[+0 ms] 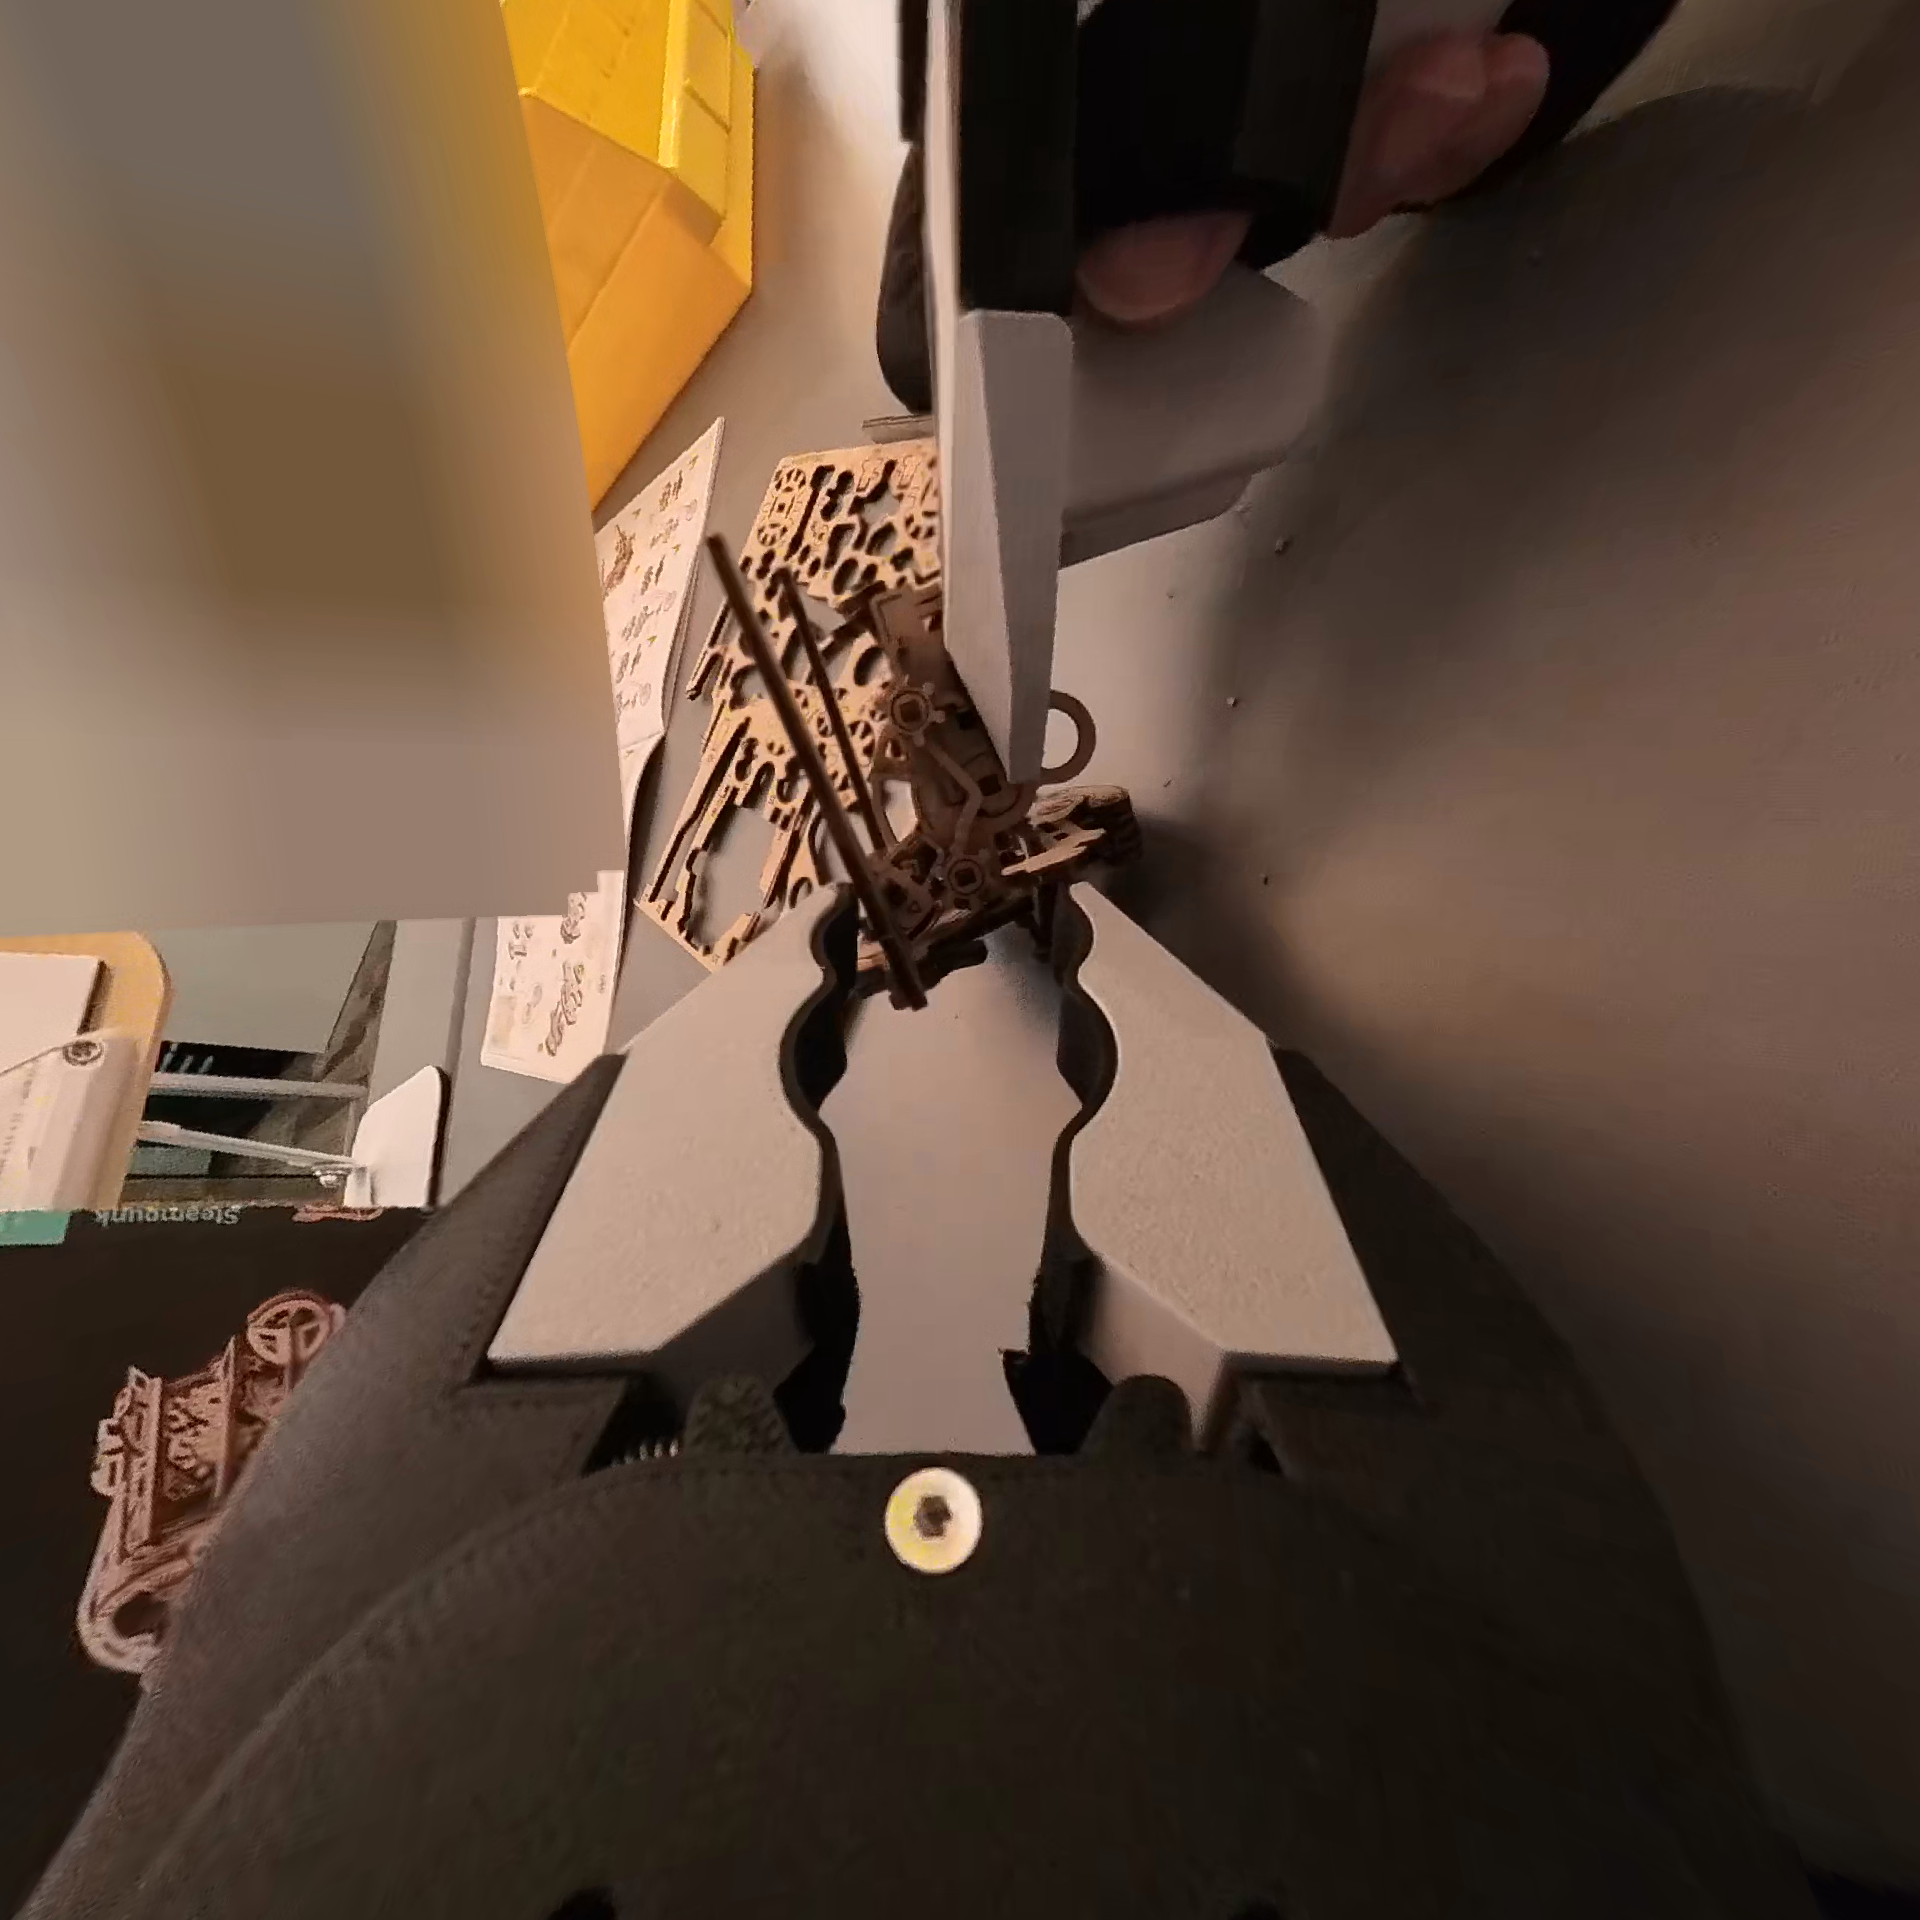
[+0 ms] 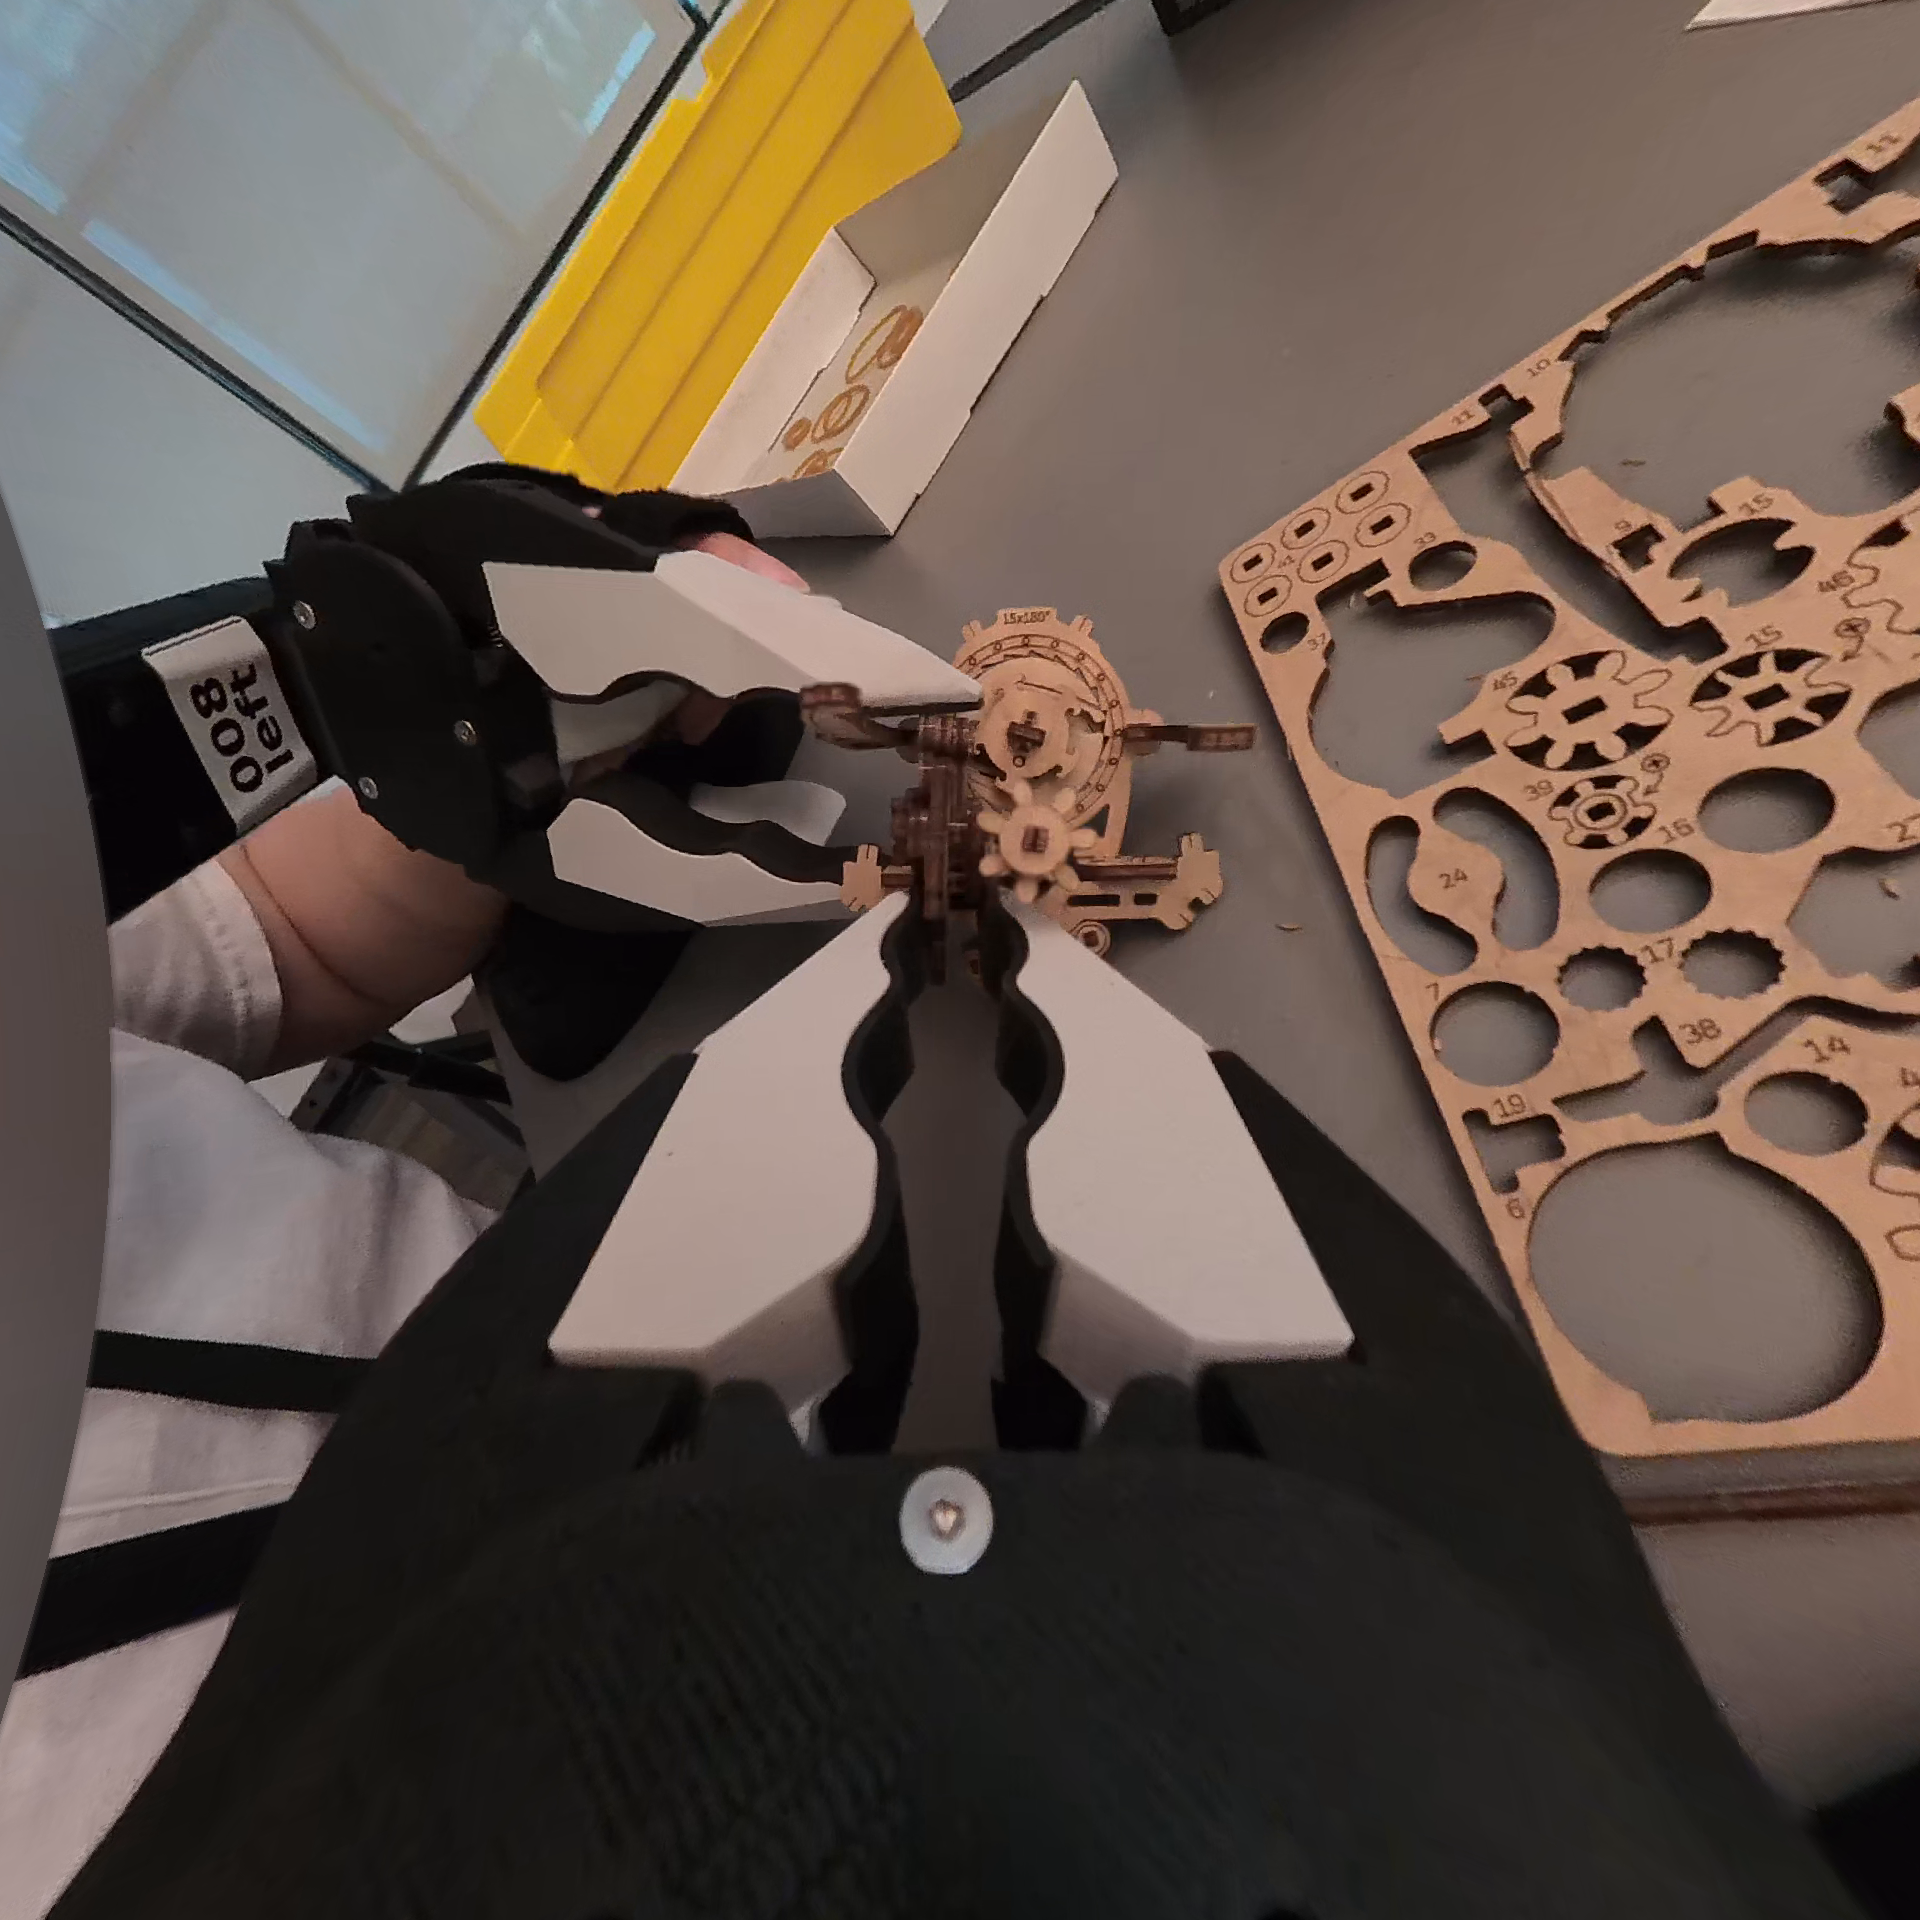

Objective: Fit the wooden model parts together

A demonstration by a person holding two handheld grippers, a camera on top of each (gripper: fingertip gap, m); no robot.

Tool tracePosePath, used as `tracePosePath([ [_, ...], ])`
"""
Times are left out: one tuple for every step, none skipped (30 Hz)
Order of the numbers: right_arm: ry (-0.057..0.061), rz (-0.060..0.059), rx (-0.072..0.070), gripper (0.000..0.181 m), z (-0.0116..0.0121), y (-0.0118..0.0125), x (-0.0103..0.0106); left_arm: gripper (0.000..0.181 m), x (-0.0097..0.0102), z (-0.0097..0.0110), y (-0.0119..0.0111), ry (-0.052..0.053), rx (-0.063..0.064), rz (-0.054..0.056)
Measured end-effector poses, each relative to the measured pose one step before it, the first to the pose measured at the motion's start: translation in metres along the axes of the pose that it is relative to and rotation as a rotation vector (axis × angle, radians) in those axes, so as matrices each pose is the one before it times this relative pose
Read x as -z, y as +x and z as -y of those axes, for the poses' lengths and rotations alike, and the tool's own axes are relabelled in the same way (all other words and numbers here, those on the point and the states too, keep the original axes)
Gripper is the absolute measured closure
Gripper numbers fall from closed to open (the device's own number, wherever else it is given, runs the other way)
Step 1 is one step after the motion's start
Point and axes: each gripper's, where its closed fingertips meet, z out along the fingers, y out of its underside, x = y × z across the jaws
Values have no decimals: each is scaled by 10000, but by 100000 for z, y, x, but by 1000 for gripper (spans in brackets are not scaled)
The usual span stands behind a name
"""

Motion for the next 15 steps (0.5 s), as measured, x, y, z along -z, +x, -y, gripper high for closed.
tracePosePath([
  [112, -59, -55, 174, 31, 21, 80, 146, -16, 28, -49, 1, 148, 11],
  [92, -75, 11, 174, 7, 0, 69, 147, -22, 18, -15, -14, 130, -26],
  [138, -90, 38, 174, 62, 0, 81, 147, -15, 47, -90, -23, 133, 22],
  [107, -71, 21, 174, 22, 1, 53, 147, -18, 20, -37, -34, 79, -2],
  [77, -44, 5, 174, -2, 6, 46, 148, -11, 28, 16, -36, 31, -32],
  [81, -39, -15, 174, 13, -5, 45, 148, -5, 28, -54, -57, 13, 11],
  [58, -62, 15, 174, 21, -11, 48, 148, -7, 22, -7, -89, 44, -8],
  [-32, -101, 80, 174, -23, -1, 13, 148, -13, 5, -3, -104, 24, -29],
  [-48, -109, 116, 174, 46, -8, 23, 148, -5, 11, -49, -94, -12, 0],
  [-50, -121, 128, 174, 118, 6, -1, 148, -5, 10, -129, -94, 38, 24],
  [-10, -103, 54, 174, 201, 19, 5, 149, 0, 12, -201, -70, 82, 57],
  [107, -12, -48, 174, 323, -38, 29, 149, 54, 72, -315, 1, 134, 111],
  [174, 87, -117, 174, 360, -51, 72, 149, 82, 114, -326, 53, 201, 102],
  [134, 93, -172, 174, 150, -15, 35, 149, 40, 47, -135, 42, 261, -16],
  [89, 2, -102, 174, -93, 57, -35, 149, -68, -102, 71, -24, 266, -137],
])
